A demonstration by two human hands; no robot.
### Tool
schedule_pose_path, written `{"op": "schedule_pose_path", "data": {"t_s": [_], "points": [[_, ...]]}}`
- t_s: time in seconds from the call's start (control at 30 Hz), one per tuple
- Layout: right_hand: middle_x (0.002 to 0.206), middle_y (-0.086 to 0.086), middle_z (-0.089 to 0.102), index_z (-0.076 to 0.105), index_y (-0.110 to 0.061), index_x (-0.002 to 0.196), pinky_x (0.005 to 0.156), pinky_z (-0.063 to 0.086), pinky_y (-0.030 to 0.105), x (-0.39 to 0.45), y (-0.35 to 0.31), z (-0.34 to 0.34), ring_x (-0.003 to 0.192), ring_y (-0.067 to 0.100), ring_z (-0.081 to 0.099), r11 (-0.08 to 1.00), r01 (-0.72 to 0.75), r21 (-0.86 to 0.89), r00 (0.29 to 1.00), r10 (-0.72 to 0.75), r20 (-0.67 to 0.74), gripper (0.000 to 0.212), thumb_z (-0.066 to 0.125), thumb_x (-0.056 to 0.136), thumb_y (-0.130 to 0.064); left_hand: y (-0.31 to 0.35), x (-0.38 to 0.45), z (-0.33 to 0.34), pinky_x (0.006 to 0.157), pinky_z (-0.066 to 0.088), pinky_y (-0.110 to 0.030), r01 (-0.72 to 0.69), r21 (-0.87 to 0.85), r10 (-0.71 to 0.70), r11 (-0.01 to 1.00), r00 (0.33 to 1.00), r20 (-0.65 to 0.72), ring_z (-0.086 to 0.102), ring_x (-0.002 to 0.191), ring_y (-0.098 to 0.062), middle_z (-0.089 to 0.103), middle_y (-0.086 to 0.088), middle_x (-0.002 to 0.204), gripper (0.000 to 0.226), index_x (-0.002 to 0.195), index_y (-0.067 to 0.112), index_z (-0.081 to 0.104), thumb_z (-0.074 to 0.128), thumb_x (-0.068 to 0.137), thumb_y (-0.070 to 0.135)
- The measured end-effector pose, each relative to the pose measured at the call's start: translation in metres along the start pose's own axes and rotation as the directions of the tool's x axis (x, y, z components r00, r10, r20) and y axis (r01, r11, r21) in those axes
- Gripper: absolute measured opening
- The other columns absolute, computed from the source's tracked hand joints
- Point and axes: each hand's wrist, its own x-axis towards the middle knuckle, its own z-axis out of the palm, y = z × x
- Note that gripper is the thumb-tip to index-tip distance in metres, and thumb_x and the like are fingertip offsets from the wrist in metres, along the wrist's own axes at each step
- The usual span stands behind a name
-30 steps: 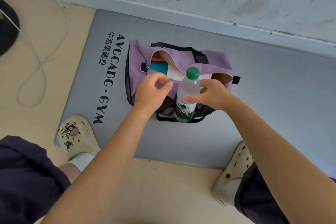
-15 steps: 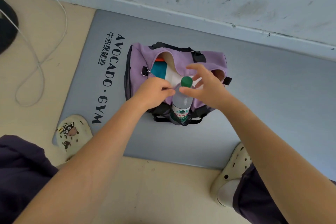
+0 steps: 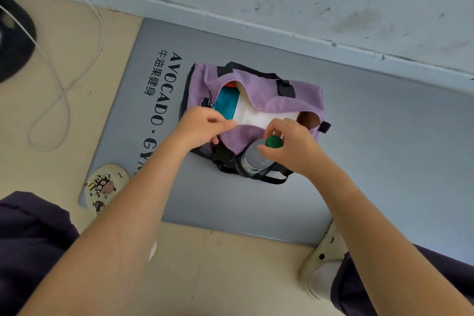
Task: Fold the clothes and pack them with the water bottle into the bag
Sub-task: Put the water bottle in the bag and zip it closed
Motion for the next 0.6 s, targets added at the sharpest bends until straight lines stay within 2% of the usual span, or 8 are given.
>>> {"op": "schedule_pose_path", "data": {"t_s": [0.1,0.13,0.2,0.3,0.37,0.43,0.5,0.6], "points": [[0.082,-0.002,0.058,0.061,-0.020,0.078,0.062,0.046,0.025,0.007,-0.005,-0.002,0.071,0.013,0.054,0.997,-0.009,-0.077,0.997,0.015,0.072,0.029,0.070,0.080,-0.047,-0.012,0.011,-0.020,0.060,0.049,-0.027,0.022,-0.021,-0.028,1.000,0.909,-0.417,0.066,0.060,-0.017,0.063,0.007,0.058,0.025,0.067,0.025,0.062,0.069,0.084,0.042],[0.082,-0.003,0.059,0.062,-0.021,0.078,0.064,0.048,0.024,0.010,-0.008,-0.003,0.072,0.011,0.056,0.996,-0.014,-0.092,0.997,0.021,0.078,0.029,0.067,0.082,-0.050,-0.016,0.016,-0.024,0.063,0.047,-0.029,0.052,0.020,-0.036,0.998,0.879,-0.476,0.066,0.068,-0.020,0.062,0.008,0.063,0.024,0.069,0.024,0.060,0.068,0.084,0.041],[0.087,-0.005,0.064,0.066,-0.022,0.085,0.070,0.050,0.024,0.022,-0.016,-0.002,0.077,0.010,0.060,0.997,-0.009,-0.073,0.998,0.014,0.067,0.023,0.064,0.087,-0.045,-0.023,0.025,-0.026,0.063,0.040,-0.027,0.088,0.059,-0.052,0.994,0.890,-0.453,0.062,0.076,-0.017,0.061,0.009,0.075,0.020,0.081,0.023,0.062,0.070,0.084,0.041],[0.093,-0.012,0.067,0.069,-0.023,0.099,0.075,0.049,0.018,0.052,-0.034,0.005,0.084,0.003,0.061,0.995,-0.033,0.094,0.997,0.027,0.067,0.014,0.062,0.091,-0.032,-0.027,0.034,-0.018,0.058,0.036,-0.020,0.084,0.076,-0.054,0.994,0.938,-0.341,0.053,0.072,-0.002,0.056,0.015,0.079,0.031,0.107,0.023,0.063,0.072,0.084,0.042],[0.097,-0.013,0.065,0.070,-0.022,0.109,0.080,0.047,0.018,0.077,-0.046,0.019,0.090,0.005,0.062,0.985,-0.093,0.147,0.988,0.073,0.135,0.019,0.060,0.092,-0.025,-0.030,0.039,-0.015,0.063,0.041,-0.024,0.055,0.091,-0.023,0.994,0.947,-0.320,0.058,0.079,-0.011,0.061,0.009,0.087,0.037,0.117,0.024,0.065,0.071,0.086,0.042],[0.097,-0.003,0.064,0.070,-0.015,0.110,0.084,0.048,0.027,0.101,-0.052,0.037,0.091,0.017,0.061,0.978,-0.178,0.111,0.959,0.147,0.241,0.021,0.059,0.092,-0.019,-0.033,0.043,-0.015,0.070,0.046,-0.027,0.036,0.096,-0.005,0.995,0.952,-0.307,0.062,0.087,-0.019,0.067,0.001,0.096,0.035,0.116,0.024,0.070,0.071,0.086,0.042],[0.086,0.011,0.061,0.067,-0.008,0.096,0.076,0.047,0.035,0.115,-0.054,0.051,0.082,0.027,0.056,0.930,-0.301,0.213,0.921,0.225,0.319,0.010,0.059,0.092,-0.011,-0.034,0.045,-0.015,0.068,0.046,-0.025,0.035,0.065,-0.016,0.997,0.963,-0.271,0.061,0.083,-0.017,0.068,0.002,0.094,0.031,0.111,0.023,0.073,0.071,0.086,0.040],[0.079,0.015,0.058,0.063,-0.004,0.089,0.059,0.046,0.028,0.124,-0.055,0.057,0.070,0.025,0.054,0.749,-0.480,0.457,0.868,0.329,0.372,0.008,0.055,0.093,-0.002,-0.034,0.048,-0.016,0.055,0.035,-0.018,0.048,0.002,-0.046,0.999,0.970,-0.238,0.050,0.066,-0.005,0.057,0.015,0.073,0.011,0.093,0.025,0.072,0.074,0.085,0.033]]}}
